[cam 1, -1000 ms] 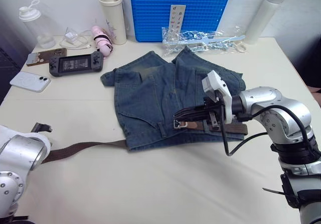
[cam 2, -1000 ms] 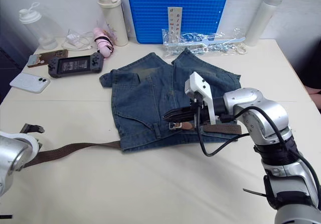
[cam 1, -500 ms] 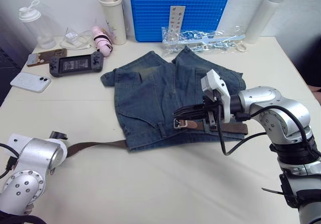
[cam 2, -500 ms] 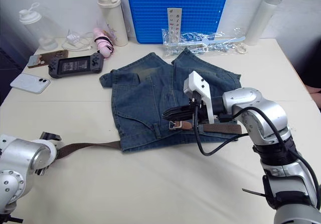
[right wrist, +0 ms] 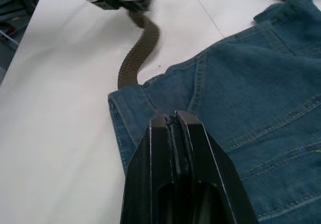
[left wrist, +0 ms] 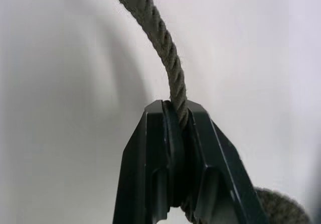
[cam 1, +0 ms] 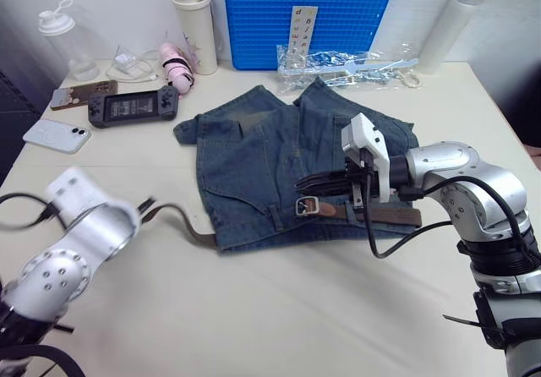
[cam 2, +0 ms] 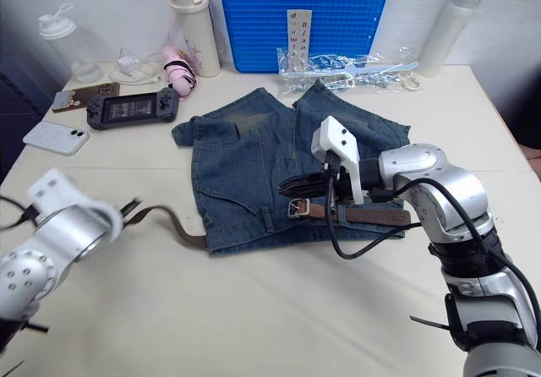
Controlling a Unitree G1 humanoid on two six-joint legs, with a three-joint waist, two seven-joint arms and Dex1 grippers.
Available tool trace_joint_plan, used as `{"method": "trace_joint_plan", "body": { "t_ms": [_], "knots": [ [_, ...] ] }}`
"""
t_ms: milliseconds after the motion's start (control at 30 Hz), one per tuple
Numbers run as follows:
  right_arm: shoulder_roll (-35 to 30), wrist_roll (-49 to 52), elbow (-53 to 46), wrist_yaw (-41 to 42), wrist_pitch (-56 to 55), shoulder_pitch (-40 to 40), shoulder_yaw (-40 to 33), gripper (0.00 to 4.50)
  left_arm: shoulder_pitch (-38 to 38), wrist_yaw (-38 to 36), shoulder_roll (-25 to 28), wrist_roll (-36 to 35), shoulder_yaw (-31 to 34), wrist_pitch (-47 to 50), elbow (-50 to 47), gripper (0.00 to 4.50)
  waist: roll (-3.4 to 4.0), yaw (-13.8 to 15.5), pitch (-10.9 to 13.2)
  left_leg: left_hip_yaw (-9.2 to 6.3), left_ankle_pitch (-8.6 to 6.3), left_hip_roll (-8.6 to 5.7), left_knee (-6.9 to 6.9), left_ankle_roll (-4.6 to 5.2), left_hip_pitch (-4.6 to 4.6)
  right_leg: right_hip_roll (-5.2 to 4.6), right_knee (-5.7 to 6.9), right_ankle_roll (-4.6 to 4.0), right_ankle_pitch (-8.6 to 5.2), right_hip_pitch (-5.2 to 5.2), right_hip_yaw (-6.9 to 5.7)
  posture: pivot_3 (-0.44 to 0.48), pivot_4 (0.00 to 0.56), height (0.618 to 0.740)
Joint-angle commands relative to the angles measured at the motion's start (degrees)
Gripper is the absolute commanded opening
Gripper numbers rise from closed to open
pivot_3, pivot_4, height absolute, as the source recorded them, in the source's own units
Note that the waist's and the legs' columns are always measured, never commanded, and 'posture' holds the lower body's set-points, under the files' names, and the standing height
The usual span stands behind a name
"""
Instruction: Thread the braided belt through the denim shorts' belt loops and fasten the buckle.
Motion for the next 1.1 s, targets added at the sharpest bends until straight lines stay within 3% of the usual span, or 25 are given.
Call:
{"method": "trace_joint_plan", "body": {
  "t_ms": [33,100,200,300,400,500,633,800,900,1033,1100],
  "knots": [
    [-1.00,-0.49,-1.23,-1.43,-1.03,-0.21,-2.42,0.00,-4.02,-19.79,1.72,6.86,0.94,11.11,2.09,0.05,0.00,-0.25,0.00,0.04,0.00,0.02,-0.04,0.00,0.00,0.01,0.02,0.00,0.00,-0.08,0.01,0.000,0.150,0.689],
    [-1.26,-1.22,-1.53,-2.68,-1.66,0.25,-3.06,0.00,-7.78,-39.22,3.69,14.96,-0.23,16.25,2.18,0.05,-0.02,-0.14,0.02,0.07,0.01,0.02,-0.09,-0.03,-0.08,0.09,0.07,0.01,-0.01,-0.23,-0.02,0.000,0.150,0.689],
    [-1.97,-5.08,-1.13,-5.69,-6.11,1.08,-3.52,0.00,-11.88,-68.19,8.46,32.78,-5.12,18.40,0.75,0.05,-0.02,-0.11,0.02,0.20,0.05,-0.06,-0.09,-0.14,-0.14,0.24,0.01,0.01,-0.01,-0.29,-0.09,0.000,0.150,0.689],
    [-3.56,-19.75,4.96,-11.21,-26.68,1.32,-0.53,0.00,-13.85,-93.79,11.28,55.82,-11.90,7.01,1.68,0.05,0.01,-0.17,0.04,0.47,0.04,-0.06,-0.12,-0.19,-0.09,0.26,-0.03,0.01,-0.01,-0.32,-0.01,0.000,0.150,0.689],
    [-4.02,-23.73,6.91,-11.10,-36.00,2.09,-0.38,0.00,-16.54,-108.59,8.39,71.35,-14.88,-4.81,8.39,0.05,0.00,-0.12,0.04,1.03,0.06,0.01,-0.24,-0.29,-0.04,0.35,-0.08,0.01,-0.02,-0.38,0.08,0.000,0.150,0.689],
    [-3.60,-25.06,6.84,-11.61,-40.10,2.93,-1.34,0.00,-18.73,-115.91,3.58,80.53,-14.67,-13.02,14.37,0.05,0.00,0.07,0.05,1.00,0.07,0.40,-0.20,-0.39,-0.10,0.67,-0.12,-0.08,-0.06,-0.38,0.08,0.000,0.150,0.689],
    [-3.92,-24.72,2.86,-11.37,-40.31,4.96,-2.49,0.00,-22.03,-122.01,-3.44,87.67,-14.06,-18.30,20.72,0.05,0.01,0.12,0.06,1.02,0.07,0.80,-0.05,-0.41,-0.14,0.77,-0.05,-0.13,-0.08,-0.39,0.06,0.000,0.150,0.689],
    [-3.82,-11.07,-7.62,-8.88,-24.34,7.38,-6.48,0.00,-23.14,-126.33,-9.54,91.19,-12.11,-19.51,25.55,0.05,-0.01,0.11,0.07,0.67,0.07,0.80,0.05,-0.35,-0.15,0.68,0.09,-0.13,-0.08,-0.38,0.03,0.000,0.150,0.689],
    [-5.78,-5.08,-12.91,-8.06,-16.03,7.50,-8.40,0.94,-24.12,-129.03,-12.03,91.89,-10.87,-19.22,28.45,0.00,-0.01,0.12,0.07,0.48,0.07,0.80,0.11,-0.33,-0.12,0.62,0.24,-0.14,-0.07,-0.38,0.01,0.000,0.150,0.689],
    [-7.28,-1.84,-15.82,-9.08,-10.79,5.82,-10.34,2.78,-25.32,-131.93,-13.88,94.33,-9.97,-20.85,32.03,0.00,-0.01,0.10,0.07,0.42,0.07,0.76,0.19,-0.31,-0.12,0.54,0.36,-0.15,-0.07,-0.38,-0.03,0.000,0.150,0.689],
    [-8.46,-1.22,-17.59,-8.37,-8.88,5.95,-9.13,2.78,-25.95,-132.83,-14.99,95.31,-9.58,-21.49,33.31,0.00,-0.01,0.11,0.07,0.42,0.07,0.72,0.19,-0.28,-0.11,0.49,0.39,-0.15,-0.07,-0.38,-0.04,0.000,0.150,0.689]
  ]
}}
